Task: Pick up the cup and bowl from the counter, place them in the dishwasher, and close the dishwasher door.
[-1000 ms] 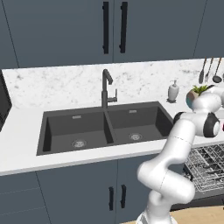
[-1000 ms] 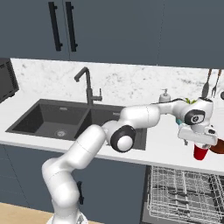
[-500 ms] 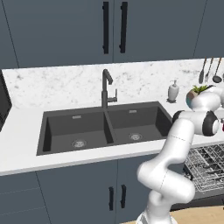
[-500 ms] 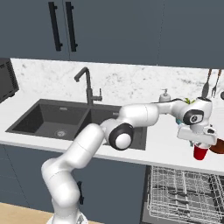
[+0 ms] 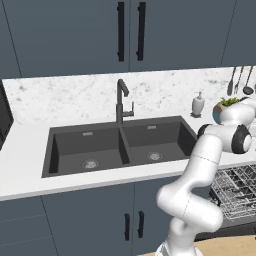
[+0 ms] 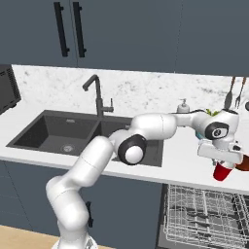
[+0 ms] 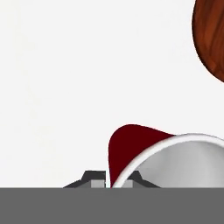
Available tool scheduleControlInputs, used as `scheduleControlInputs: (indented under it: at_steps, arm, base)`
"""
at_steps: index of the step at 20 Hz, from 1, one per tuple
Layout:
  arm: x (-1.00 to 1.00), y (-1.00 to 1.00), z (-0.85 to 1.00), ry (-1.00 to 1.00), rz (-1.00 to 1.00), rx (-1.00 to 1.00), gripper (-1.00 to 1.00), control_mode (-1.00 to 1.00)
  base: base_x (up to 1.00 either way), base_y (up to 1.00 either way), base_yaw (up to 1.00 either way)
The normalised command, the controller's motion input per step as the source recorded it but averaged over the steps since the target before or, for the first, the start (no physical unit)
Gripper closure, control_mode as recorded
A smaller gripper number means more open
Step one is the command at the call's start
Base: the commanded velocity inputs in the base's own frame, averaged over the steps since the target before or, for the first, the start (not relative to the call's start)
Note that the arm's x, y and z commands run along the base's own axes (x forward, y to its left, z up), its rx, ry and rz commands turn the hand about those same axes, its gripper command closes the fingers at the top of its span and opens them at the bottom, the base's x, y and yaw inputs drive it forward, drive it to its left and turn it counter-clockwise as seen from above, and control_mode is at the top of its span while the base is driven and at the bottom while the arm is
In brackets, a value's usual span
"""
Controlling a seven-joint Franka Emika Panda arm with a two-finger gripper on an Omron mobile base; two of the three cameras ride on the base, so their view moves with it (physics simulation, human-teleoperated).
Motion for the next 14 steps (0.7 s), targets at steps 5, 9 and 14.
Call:
scheduleControlInputs:
  at_steps: [5,9,14]
  arm:
    - [-0.86,0.48,-0.19,-0.13,0.16,0.00,1.00,-1.00]
    - [-0.82,0.49,-0.36,-0.10,0.19,0.00,1.00,-1.00]
    - [-0.75,0.47,-0.50,-0.10,0.19,0.00,1.00,-1.00]
  base:
    - [0.00,0.00,0.00]
    - [0.00,0.00,0.00]
    - [0.00,0.00,0.00]
